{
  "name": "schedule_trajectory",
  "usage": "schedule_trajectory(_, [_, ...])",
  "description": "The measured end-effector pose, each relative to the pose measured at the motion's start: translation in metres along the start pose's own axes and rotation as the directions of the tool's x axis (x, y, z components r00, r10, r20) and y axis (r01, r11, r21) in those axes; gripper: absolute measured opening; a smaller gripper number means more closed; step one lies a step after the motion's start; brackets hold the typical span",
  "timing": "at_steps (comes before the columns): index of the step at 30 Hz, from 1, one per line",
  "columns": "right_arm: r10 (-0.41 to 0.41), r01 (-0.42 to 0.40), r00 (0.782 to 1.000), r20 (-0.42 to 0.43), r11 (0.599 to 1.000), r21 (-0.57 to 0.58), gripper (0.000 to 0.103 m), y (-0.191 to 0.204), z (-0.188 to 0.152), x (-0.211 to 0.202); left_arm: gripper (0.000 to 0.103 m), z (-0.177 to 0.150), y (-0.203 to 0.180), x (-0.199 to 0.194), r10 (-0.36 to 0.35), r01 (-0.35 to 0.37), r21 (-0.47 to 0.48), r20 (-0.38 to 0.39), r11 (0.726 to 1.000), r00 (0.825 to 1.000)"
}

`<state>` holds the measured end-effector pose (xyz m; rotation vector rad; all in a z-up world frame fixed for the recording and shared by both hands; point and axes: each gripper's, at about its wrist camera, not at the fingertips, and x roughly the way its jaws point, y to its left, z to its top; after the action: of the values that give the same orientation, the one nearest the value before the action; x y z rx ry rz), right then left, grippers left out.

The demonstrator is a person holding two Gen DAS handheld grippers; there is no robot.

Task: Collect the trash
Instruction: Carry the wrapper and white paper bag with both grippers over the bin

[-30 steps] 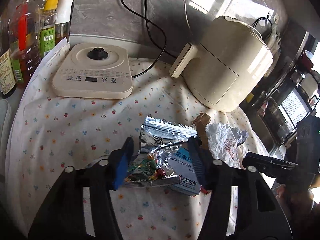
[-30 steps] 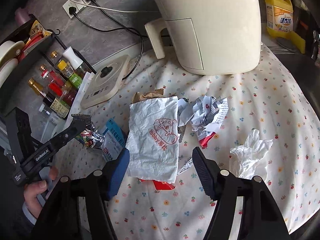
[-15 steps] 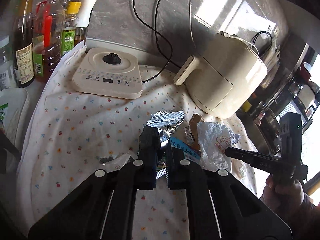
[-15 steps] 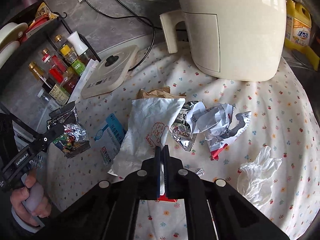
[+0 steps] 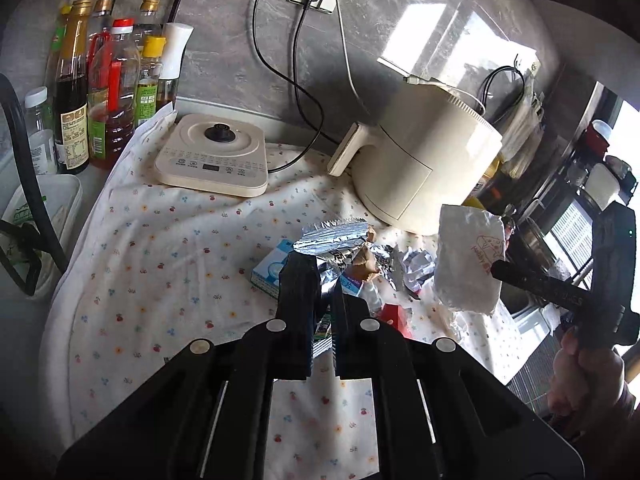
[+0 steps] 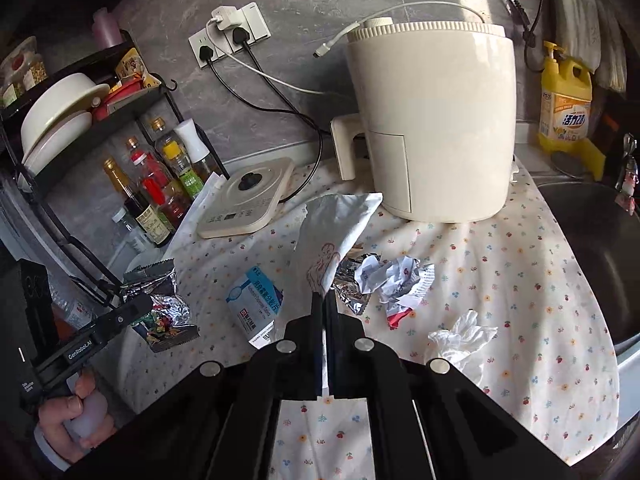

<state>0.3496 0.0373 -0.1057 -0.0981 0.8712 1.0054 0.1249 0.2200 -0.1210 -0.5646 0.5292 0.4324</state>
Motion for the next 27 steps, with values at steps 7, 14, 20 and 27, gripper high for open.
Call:
schedule_trajectory(7, [-0.052, 0.052, 0.999, -0.001, 0.997, 0.053, 0.002, -0.028, -0.045, -0.053, 0.007, -0.027, -0.042, -0.006, -0.039, 0.041, 0.039, -0.046, 0.998, 0.998])
schedule_trajectory(14, [-0.081, 0.083, 0.996, -0.033, 0.993, 0.082, 0.002, -0.052, -0.096, -0.094, 0.007, -0.059, -0.092, -0.014, -0.077, 0.086, 0.092, -0.096, 0.992, 0.992])
schedule_trajectory(20, [-0.113, 0.117, 0.993, -0.034, 0.983, 0.144, 0.002, -0.078, -0.137, -0.133, 0.007, -0.090, -0.134, -0.031, -0.125, 0.142, 0.135, -0.126, 0.981, 0.984])
schedule_trajectory(27, [-0.156, 0.159, 0.987, -0.030, 0.965, 0.211, 0.002, -0.109, -0.185, -0.177, 0.007, -0.127, -0.169, -0.039, -0.150, 0.181, 0.164, -0.188, 0.970, 0.971])
